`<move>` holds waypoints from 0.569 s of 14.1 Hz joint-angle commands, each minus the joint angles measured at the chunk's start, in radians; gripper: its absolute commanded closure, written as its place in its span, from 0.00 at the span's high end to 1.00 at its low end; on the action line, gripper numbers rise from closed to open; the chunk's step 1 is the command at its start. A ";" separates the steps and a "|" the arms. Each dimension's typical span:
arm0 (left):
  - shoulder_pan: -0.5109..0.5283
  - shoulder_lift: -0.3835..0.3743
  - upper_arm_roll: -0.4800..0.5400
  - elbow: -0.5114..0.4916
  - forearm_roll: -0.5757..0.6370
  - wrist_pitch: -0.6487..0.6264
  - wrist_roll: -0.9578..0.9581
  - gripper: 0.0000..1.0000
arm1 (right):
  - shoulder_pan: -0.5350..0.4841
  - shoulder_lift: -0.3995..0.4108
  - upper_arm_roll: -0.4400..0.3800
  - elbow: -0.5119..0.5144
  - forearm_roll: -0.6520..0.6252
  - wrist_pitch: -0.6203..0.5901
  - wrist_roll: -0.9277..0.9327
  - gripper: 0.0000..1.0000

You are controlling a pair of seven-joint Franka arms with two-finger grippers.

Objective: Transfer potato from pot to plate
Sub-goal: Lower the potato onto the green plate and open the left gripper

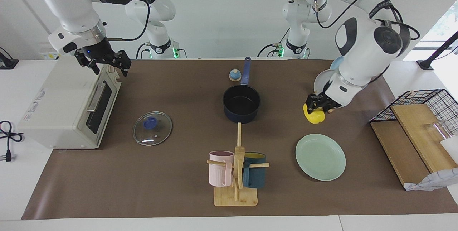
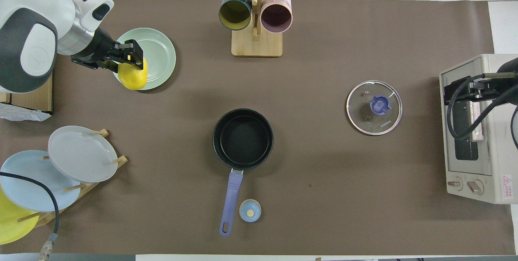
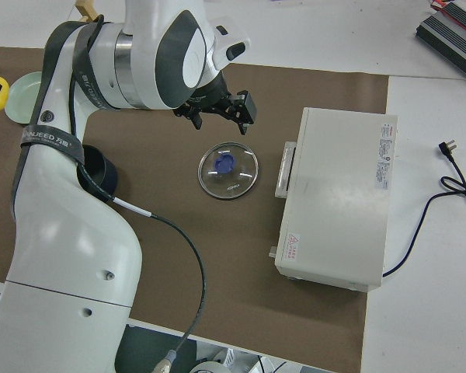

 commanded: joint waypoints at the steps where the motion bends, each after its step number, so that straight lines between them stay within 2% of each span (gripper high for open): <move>1: 0.042 0.119 -0.011 0.035 0.027 0.121 0.036 0.00 | -0.009 -0.014 0.004 -0.015 0.019 0.000 0.010 1.00; 2: 0.040 0.156 -0.011 0.011 0.050 0.193 0.037 0.00 | -0.011 -0.014 0.004 -0.015 0.019 0.001 0.010 1.00; 4: 0.045 0.173 -0.011 -0.076 0.055 0.320 0.036 0.00 | -0.009 -0.014 0.004 -0.015 0.019 0.000 0.010 1.00; 8: 0.042 0.194 -0.010 -0.135 0.060 0.385 0.038 0.00 | -0.011 -0.014 0.004 -0.015 0.019 0.000 0.010 1.00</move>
